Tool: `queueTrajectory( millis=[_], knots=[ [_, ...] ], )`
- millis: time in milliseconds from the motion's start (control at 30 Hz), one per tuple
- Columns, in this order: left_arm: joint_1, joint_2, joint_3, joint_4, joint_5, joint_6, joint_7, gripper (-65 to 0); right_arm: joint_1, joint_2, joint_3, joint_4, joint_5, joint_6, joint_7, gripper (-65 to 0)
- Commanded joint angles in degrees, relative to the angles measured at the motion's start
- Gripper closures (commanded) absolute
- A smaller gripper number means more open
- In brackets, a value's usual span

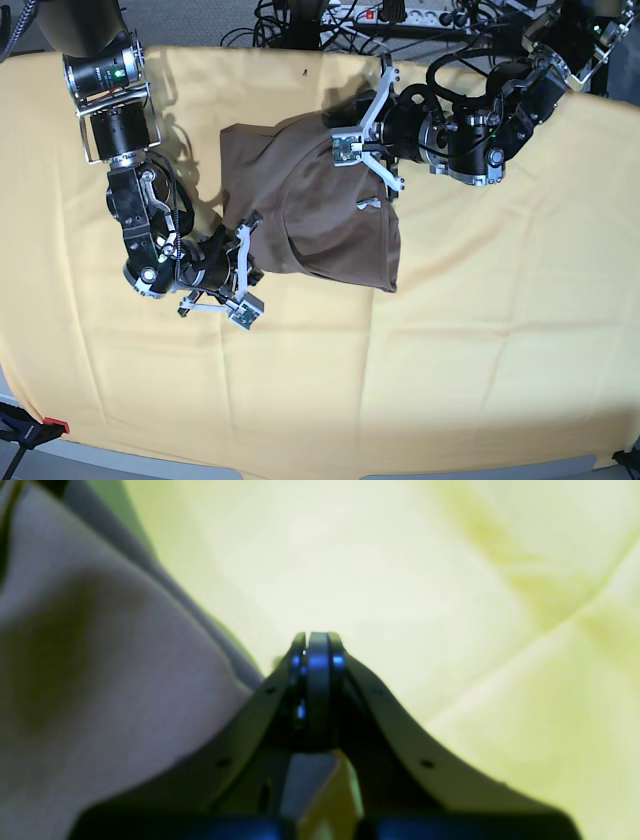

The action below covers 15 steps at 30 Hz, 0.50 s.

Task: Fold the T-shirt properly
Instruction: 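Press both grippers against the bundle's sides to square it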

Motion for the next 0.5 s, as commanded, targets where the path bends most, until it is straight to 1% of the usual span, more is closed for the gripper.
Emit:
queueTrajectory(
  millis=[0,67,100,233,300,400,467],
  knots=[
    [-0.8,-0.3,-0.4,0.1,-0.5,-0.1,-1.6,0.0,1.7,0.3,-0.4,0.8,0.9,0.0,-0.9,0.0],
    [-0.6,-0.3,-0.4,-1.7,-0.8,-0.1,-3.1,0.0,1.7,0.4,-1.7,0.8,2.8,0.5,-3.5,0.0],
    [-0.6,0.0,-0.4,-3.0,-1.0,-0.1,-3.4,0.0,1.7,0.5,-2.4,0.8,3.6,1.4,-4.5,0.0],
    [-0.7,0.9,-0.4,-6.6,0.9,-0.2,-3.4,0.0,1.7,1.5,-4.3,0.9,7.1,1.4,-6.8,0.0],
    [-0.7,0.9,-0.4,-7.1,2.1,-0.2,-3.0,0.0,1.5,2.3,-4.4,1.2,9.7,1.4,-8.9,0.0],
    [-0.8,0.8,-0.4,-7.1,4.3,-0.4,-2.5,0.0,0.6,4.8,-4.4,2.6,15.0,1.4,-11.8,0.0],
    [-1.1,0.4,-0.4,-7.1,4.4,-0.3,-2.6,0.0,-1.0,6.8,-4.4,4.4,18.6,1.4,-13.4,0.0]
  ],
)
